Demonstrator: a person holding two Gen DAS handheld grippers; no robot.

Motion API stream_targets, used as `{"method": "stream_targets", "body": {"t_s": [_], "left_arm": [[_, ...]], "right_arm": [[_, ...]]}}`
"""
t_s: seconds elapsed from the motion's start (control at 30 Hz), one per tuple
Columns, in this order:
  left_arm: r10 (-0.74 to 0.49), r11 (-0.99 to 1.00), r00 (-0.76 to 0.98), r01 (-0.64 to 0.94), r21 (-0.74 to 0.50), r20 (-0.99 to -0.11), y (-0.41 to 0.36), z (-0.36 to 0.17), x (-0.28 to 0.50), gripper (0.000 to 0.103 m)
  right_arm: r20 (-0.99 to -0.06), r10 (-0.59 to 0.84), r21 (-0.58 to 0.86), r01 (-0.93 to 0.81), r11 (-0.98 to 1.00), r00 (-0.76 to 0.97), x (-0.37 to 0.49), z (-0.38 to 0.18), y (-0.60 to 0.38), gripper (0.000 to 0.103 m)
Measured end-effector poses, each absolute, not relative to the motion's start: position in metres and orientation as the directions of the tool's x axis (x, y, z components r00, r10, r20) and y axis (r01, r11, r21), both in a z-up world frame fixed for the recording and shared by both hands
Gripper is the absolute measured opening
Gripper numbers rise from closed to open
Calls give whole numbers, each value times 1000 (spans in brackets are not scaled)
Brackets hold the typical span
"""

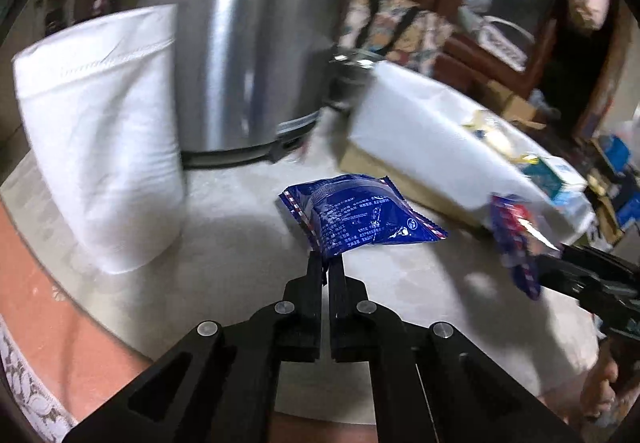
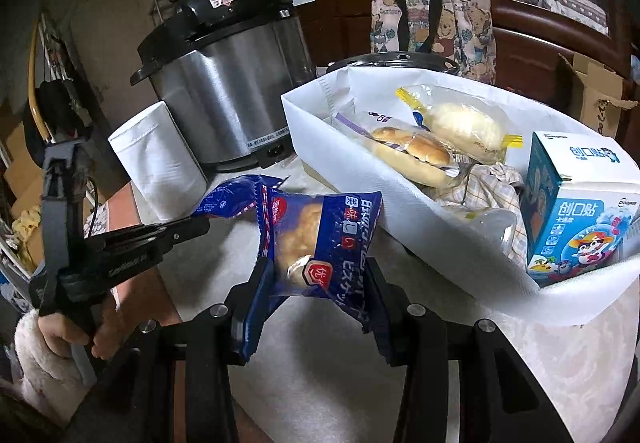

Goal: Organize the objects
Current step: 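Carry both packets over the white bin while the left gripper opens to drop its packet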

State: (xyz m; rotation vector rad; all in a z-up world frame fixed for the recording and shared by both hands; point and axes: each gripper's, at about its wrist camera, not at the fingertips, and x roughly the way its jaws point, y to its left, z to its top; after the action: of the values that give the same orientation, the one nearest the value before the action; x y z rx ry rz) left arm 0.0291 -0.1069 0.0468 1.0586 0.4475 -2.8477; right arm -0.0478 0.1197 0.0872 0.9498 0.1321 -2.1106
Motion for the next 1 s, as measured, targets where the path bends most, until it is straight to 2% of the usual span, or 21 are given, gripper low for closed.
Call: {"method": "stream_targets", "body": {"t_s": [0.17,0.33,0.83,1.0], "left_arm": [[97,-969,-776,69,-236,-623,-86,51,22,2],[128,-966,-793,37,-257,-595,-74,58,26,2],[160,-948,-884,-13,-319,-440,-69,85,39,2],[133,-964,-897,-18,-266,-421,-51,100,29,2]], "right_arm": [[-655,-643,238,700,-674,-397,-50,91,126,43],[-626,-673,271,699,-662,-395,-47,99,131,43],[-493,-755,390,666,-636,-432,-45,127,155,43],[-471,-752,404,644,-649,-462,-47,132,163,43]]}}
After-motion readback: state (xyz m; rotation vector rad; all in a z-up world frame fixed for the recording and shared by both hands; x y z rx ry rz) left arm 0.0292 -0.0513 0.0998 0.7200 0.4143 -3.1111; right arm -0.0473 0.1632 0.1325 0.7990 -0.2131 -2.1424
